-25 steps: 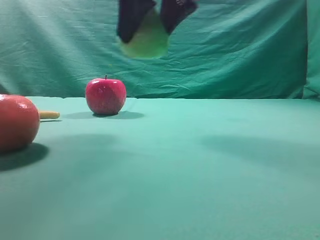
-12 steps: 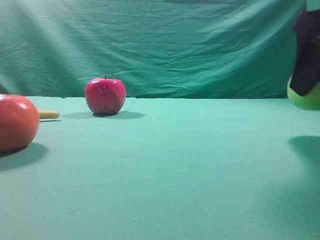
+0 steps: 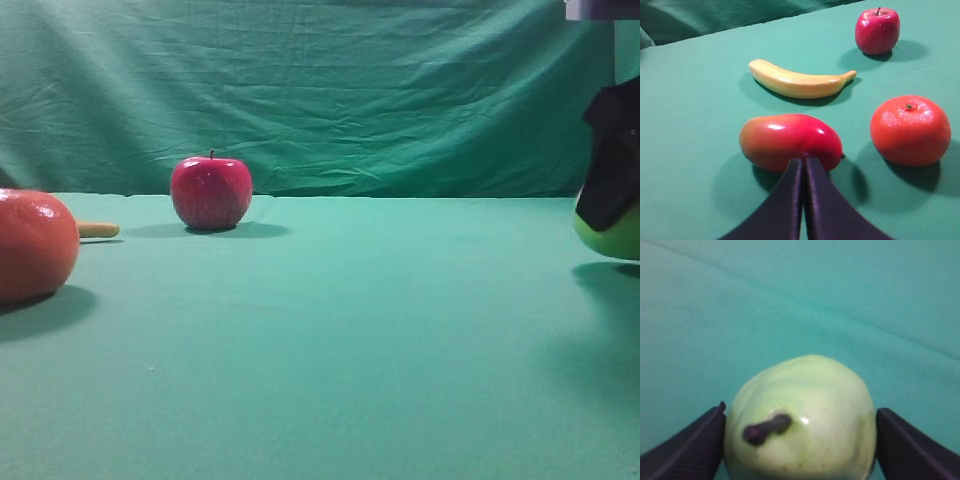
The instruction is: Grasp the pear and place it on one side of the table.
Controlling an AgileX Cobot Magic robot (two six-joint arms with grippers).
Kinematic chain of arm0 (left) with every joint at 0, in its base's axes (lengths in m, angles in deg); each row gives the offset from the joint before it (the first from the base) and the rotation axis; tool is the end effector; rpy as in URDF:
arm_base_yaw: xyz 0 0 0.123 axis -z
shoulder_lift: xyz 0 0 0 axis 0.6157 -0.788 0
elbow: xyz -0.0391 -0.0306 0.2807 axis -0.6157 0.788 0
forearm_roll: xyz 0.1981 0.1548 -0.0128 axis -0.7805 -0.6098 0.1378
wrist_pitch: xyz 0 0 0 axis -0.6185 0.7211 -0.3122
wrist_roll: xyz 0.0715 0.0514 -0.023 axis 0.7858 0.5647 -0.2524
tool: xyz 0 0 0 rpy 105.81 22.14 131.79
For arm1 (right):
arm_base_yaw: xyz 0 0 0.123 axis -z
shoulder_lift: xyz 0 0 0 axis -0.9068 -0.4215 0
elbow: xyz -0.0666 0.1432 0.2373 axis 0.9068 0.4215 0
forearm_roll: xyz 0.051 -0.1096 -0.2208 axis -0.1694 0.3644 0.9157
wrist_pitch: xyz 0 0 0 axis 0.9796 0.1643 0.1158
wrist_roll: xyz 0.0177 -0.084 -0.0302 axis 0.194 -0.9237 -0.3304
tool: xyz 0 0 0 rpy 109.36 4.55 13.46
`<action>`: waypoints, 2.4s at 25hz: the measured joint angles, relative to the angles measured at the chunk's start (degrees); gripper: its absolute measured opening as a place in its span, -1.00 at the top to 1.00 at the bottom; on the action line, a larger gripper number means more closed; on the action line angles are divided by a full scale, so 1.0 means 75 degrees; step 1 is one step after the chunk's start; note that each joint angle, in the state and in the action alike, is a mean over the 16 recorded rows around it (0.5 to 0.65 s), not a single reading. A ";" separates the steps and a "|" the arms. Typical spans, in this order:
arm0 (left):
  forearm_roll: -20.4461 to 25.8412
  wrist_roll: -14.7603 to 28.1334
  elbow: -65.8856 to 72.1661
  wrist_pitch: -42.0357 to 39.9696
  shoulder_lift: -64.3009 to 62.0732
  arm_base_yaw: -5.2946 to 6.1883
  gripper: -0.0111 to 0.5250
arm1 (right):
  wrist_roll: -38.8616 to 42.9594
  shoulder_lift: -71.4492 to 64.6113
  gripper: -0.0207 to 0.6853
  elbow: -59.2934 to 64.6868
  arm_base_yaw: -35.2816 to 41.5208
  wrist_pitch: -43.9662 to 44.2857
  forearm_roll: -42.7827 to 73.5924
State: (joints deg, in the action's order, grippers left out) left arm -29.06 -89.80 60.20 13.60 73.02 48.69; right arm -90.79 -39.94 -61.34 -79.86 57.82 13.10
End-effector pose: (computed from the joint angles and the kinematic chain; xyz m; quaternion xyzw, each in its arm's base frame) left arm 0.0527 -0.0039 0.1766 0.0966 0.7896 0.0019 0.6060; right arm 0.2671 0.0716 0.1703 -0.1987 0.9326 0.0203 0.3006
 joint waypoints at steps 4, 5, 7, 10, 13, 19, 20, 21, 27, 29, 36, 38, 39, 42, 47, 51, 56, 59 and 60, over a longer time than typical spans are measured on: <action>0.0000 0.0000 0.0000 0.0000 0.0000 0.0000 0.96 | 0.0024 0.0336 -0.87 -0.0109 0.0000 0.0321 0.0000; 0.0000 0.0000 0.0000 0.0000 0.0000 0.0000 0.96 | 0.0033 0.0461 -0.88 -0.0142 0.0000 0.0433 0.0000; 0.0000 0.0000 0.0000 0.0000 0.0000 0.0000 0.96 | 0.0064 0.0763 -0.88 -0.0214 0.0000 0.0697 0.0000; 0.0000 0.0000 0.0000 0.0000 0.0000 0.0000 0.96 | 0.0161 0.1354 -0.76 -0.0328 0.0000 0.1191 0.0000; 0.0000 0.0000 0.0000 0.0000 0.0000 0.0000 0.96 | 0.0292 0.2091 -0.49 -0.0438 0.0000 0.1765 0.0000; 0.0000 0.0000 0.0000 0.0000 0.0000 0.0000 0.96 | 0.0559 0.3722 0.20 -0.0555 0.0000 0.2958 -0.0006; 0.0000 0.0000 0.0000 0.0000 0.0000 0.0000 0.96 | 0.0597 0.3996 0.32 -0.0561 0.0000 0.3148 -0.0007; 0.0000 0.0000 0.0000 0.0000 0.0000 0.0000 0.96 | 0.0633 0.4266 0.43 -0.0566 0.0000 0.3332 -0.0012; 0.0000 0.0000 0.0000 0.0000 0.0000 0.0000 0.96 | 0.0699 0.5854 0.88 -0.0558 0.0000 0.4239 -0.0141; 0.0000 0.0000 0.0000 0.0000 0.0000 0.0000 0.96 | 0.0670 0.6360 0.93 -0.0550 0.0000 0.4481 -0.0226; 0.0000 0.0000 0.0000 0.0000 0.0000 0.0000 0.96 | 0.0555 0.7923 0.94 -0.0519 0.0000 0.5217 -0.0527; 0.0000 0.0000 0.0000 0.0000 0.0000 0.0000 0.96 | 0.0530 0.8264 0.94 -0.0511 0.0000 0.5403 -0.0600; 0.0000 0.0000 0.0000 0.0000 0.0000 0.0000 0.96 | 0.0519 0.8409 0.94 -0.0507 0.0000 0.5489 -0.0624; 0.0000 0.0000 0.0000 0.0000 0.0000 0.0000 0.96 | 0.0501 0.8751 0.94 -0.0495 0.0000 0.5693 -0.0632; 0.0000 0.0000 0.0000 0.0000 0.0000 0.0000 0.96 | 0.0496 0.9171 0.94 -0.0252 0.0074 0.5525 -0.0483; 0.0000 0.0000 0.0000 0.0000 0.0000 0.0000 0.96 | 0.0491 0.9569 0.94 0.0344 0.0311 0.4918 -0.0319; 0.0000 0.0000 0.0000 0.0000 0.0000 0.0000 0.96 | 0.0487 1.0246 0.94 0.1584 0.0790 0.3817 -0.0124; 0.0000 0.0000 0.0000 0.0000 0.0000 0.0000 0.96 | 0.0485 1.0731 0.94 0.2497 0.1097 0.3177 -0.0059; 0.0000 0.0000 0.0000 0.0000 0.0000 0.0000 0.96 | 0.0484 1.0886 0.94 0.2806 0.1195 0.2997 -0.0044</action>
State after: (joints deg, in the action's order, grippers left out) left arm -29.06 -89.80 60.20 13.60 73.02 48.69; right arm -87.16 41.71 -40.29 -70.90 80.30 12.77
